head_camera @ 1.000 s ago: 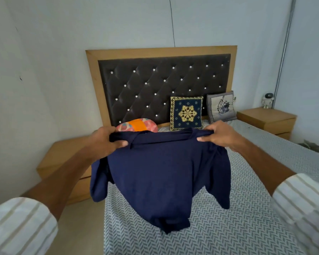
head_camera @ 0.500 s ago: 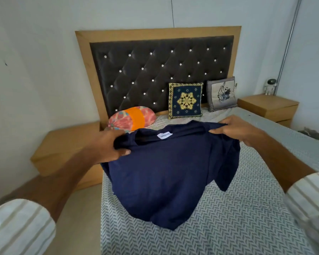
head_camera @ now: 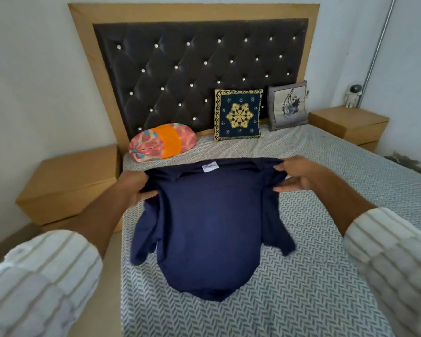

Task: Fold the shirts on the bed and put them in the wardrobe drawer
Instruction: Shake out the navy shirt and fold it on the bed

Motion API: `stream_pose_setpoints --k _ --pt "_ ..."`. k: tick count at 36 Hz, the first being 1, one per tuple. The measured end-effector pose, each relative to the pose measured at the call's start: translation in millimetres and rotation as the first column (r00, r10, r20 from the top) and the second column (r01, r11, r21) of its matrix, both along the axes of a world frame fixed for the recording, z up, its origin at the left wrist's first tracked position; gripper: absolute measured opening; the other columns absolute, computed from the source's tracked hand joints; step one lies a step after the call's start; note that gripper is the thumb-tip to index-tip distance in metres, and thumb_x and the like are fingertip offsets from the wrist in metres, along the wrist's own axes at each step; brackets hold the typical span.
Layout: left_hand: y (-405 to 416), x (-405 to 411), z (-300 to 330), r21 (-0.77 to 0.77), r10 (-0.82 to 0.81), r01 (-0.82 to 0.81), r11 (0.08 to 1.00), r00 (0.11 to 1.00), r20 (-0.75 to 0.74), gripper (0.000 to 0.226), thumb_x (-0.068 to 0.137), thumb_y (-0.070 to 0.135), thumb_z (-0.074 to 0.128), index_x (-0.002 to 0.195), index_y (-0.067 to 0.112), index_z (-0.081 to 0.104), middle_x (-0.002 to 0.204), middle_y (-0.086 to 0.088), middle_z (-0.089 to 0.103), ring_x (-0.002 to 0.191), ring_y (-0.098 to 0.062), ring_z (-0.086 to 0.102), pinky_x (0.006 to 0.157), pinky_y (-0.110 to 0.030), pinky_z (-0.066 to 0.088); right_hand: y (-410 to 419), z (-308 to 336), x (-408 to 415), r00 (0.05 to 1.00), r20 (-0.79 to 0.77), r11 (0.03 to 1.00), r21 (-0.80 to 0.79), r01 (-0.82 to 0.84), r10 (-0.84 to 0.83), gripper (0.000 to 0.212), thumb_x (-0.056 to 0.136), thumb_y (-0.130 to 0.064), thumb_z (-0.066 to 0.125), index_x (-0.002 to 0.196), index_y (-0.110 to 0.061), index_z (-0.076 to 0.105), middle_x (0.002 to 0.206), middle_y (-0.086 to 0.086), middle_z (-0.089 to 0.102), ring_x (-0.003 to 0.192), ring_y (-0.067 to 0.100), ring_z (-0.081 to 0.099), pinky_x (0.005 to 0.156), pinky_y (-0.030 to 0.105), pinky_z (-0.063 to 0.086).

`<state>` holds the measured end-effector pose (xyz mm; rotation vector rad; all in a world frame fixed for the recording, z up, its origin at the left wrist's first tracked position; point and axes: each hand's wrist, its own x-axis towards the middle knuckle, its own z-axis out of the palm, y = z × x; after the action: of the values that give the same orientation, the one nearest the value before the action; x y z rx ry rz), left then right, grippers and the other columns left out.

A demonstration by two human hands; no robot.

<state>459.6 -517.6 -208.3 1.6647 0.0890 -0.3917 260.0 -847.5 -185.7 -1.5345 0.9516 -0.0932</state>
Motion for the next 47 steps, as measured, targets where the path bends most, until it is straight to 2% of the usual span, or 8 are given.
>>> stream_pose_setpoints --k 5,8,16,25,29,33,41,47 --pt "-31 20 46 -0.303 0.069 -0.057 0.951 0.997 0.03 0.044 0.102 0.0 0.037 0.144 0.015 0.046 0.141 -0.006 0.051 0.12 -0.022 0.05 0.078 -0.033 0.054 -4 31 38 0.933 0.316 0.979 0.159 0.126 -0.171 0.029 0.105 0.0 0.041 0.125 -0.011 0.059 0.125 0.012 0.062 0.089 0.032 0.069 0.065 0.048 0.063" --pt "-44 19 95 -0.451 0.14 -0.063 0.89 0.98 0.14 0.039 0.101 -0.004 0.034 0.131 0.013 0.053 0.121 -0.004 0.056 0.112 -0.018 0.051 0.102 -0.033 0.05 -6 65 55 0.837 0.5 0.974 0.156 0.165 -0.223 0.038 0.104 0.005 0.035 0.112 -0.018 0.064 0.116 0.008 0.068 0.091 0.021 0.069 0.072 0.037 0.061" --pt "-37 13 179 -0.634 0.311 -0.019 0.773 0.882 0.353 0.031 0.096 -0.009 0.036 0.091 0.012 0.058 0.092 -0.007 0.061 0.088 -0.018 0.061 0.085 -0.03 0.057 -5 130 73 0.599 0.785 0.969 0.005 0.246 -0.156 0.042 0.096 0.014 0.039 0.118 -0.004 0.069 0.1 0.008 0.07 0.09 0.02 0.069 0.085 0.034 0.061" --pt "20 -18 95 -0.148 0.099 0.001 0.989 0.739 0.666 0.03 0.092 -0.01 0.043 0.083 0.016 0.055 0.075 -0.003 0.057 0.063 -0.008 0.053 0.057 -0.023 0.046 -4 42 35 0.744 0.665 0.929 -0.313 0.198 0.065 0.061 0.085 0.023 0.035 0.118 -0.014 0.071 0.119 0.009 0.069 0.111 0.022 0.066 0.097 0.036 0.056" --pt "45 -45 13 0.103 -0.113 0.06 0.993 0.752 0.649 0.038 0.09 -0.014 0.05 0.078 0.021 0.057 0.067 0.009 0.061 0.062 0.004 0.054 0.065 -0.018 0.043 -10 -44 -1 0.869 0.47 0.845 -0.519 0.127 0.157 0.058 0.084 0.019 0.047 0.115 -0.023 0.072 0.116 0.007 0.07 0.104 0.025 0.067 0.09 0.037 0.056" --pt "75 -79 -79 0.406 -0.347 0.125 0.905 0.767 0.539 0.022 0.089 0.005 0.063 0.078 0.023 0.064 0.071 0.005 0.066 0.068 -0.012 0.06 0.069 -0.032 0.045 -9 -133 -47 0.929 0.281 0.794 -0.607 -0.021 0.24 0.052 0.085 0.018 0.051 0.115 -0.017 0.075 0.113 0.006 0.072 0.103 0.033 0.069 0.096 0.053 0.054" --pt "102 -157 -205 0.652 -0.523 0.276 0.706 0.824 0.217 0.025 0.087 0.006 0.066 0.077 0.029 0.066 0.063 0.006 0.064 0.052 0.001 0.058 0.048 -0.014 0.037 8 -252 -135 0.932 -0.05 0.72 -0.622 -0.31 0.358 0.047 0.085 0.014 0.057 0.115 -0.016 0.075 0.124 0.006 0.07 0.118 0.025 0.063 0.102 0.03 0.043" --pt "125 -207 -270 0.771 -0.626 0.354 0.53 0.776 0.074 0.025 0.082 0.011 0.069 0.1 0.027 0.077 0.105 0.009 0.073 0.102 -0.02 0.067 0.085 -0.028 0.047 17 -319 -194 0.883 -0.24 0.68 -0.567 -0.465 0.404 0.042 0.087 0.012 0.059 0.117 -0.012 0.074 0.126 0.008 0.068 0.121 0.029 0.061 0.106 0.033 0.041"
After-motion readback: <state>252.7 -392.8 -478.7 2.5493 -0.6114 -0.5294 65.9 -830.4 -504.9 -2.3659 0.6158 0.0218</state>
